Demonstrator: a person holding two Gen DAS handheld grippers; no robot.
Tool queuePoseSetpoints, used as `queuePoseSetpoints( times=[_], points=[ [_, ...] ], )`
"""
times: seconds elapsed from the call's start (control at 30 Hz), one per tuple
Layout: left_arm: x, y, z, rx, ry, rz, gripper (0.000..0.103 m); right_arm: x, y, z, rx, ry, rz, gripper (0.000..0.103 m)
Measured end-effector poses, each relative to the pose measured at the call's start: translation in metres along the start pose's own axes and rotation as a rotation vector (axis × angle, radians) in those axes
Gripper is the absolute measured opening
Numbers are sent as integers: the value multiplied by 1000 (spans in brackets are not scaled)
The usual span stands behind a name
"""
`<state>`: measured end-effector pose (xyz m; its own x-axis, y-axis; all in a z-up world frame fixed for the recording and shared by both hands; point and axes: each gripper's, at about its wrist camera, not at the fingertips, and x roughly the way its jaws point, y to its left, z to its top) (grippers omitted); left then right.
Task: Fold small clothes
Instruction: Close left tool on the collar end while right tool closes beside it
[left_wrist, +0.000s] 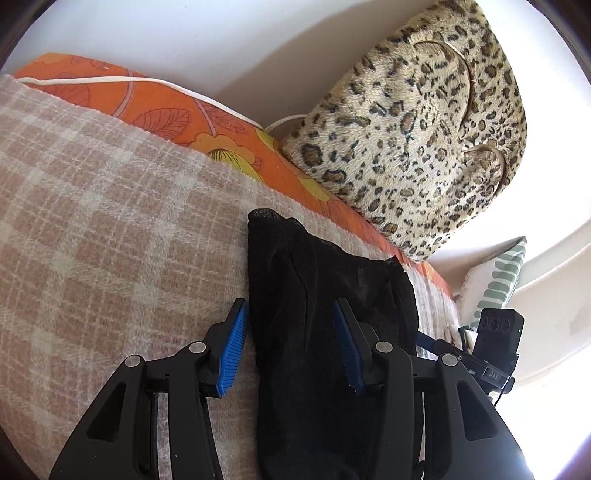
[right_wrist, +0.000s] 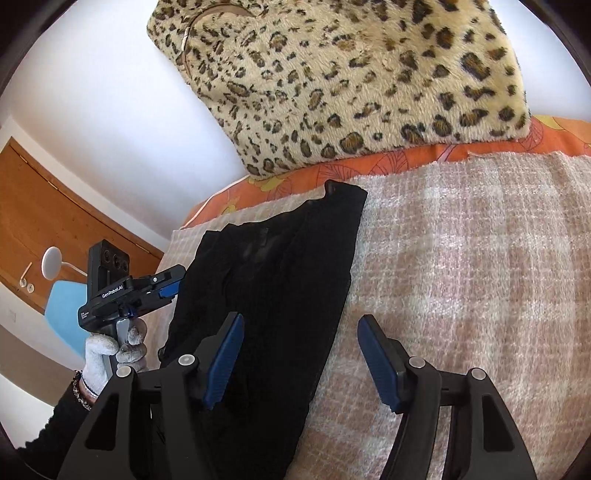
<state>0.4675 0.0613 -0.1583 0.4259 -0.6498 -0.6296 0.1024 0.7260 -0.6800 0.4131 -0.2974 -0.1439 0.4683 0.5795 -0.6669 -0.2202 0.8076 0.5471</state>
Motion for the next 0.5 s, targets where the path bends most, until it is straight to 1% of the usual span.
queuePoseSetpoints(
  times=[0.03,0.1,0.17,0.23,0.27,0.3,0.33,0.4,0.43,0.47,0.5],
  points=[
    [1,2,5,-10,-2,-7,43,2,-2,6,4,1,6,68],
    [3,7,14,-32,-8,-20,43,6,-5,16,12,1,23,67],
    [6,9,21,-40,-10,-24,38,10,-9,27,18,0,34,66],
    [10,11,26,-30,-1,-14,24,12,-12,36,30,-3,39,66],
    [13,10,28,-19,5,-11,22,13,-14,40,37,-5,43,65],
    [15,9,30,-6,7,-1,15,15,-16,44,43,-5,46,65],
    [17,8,31,10,7,13,5,16,-17,47,48,-6,51,64],
    [20,5,32,45,1,39,3,20,-19,52,60,-9,53,61],
    [20,2,33,69,-3,54,2,22,-19,55,64,-6,44,54],
    [19,-3,35,97,-12,67,1,25,-19,56,64,-2,29,37],
    [16,-7,37,122,-27,75,1,28,-18,58,62,10,15,29]
  ],
)
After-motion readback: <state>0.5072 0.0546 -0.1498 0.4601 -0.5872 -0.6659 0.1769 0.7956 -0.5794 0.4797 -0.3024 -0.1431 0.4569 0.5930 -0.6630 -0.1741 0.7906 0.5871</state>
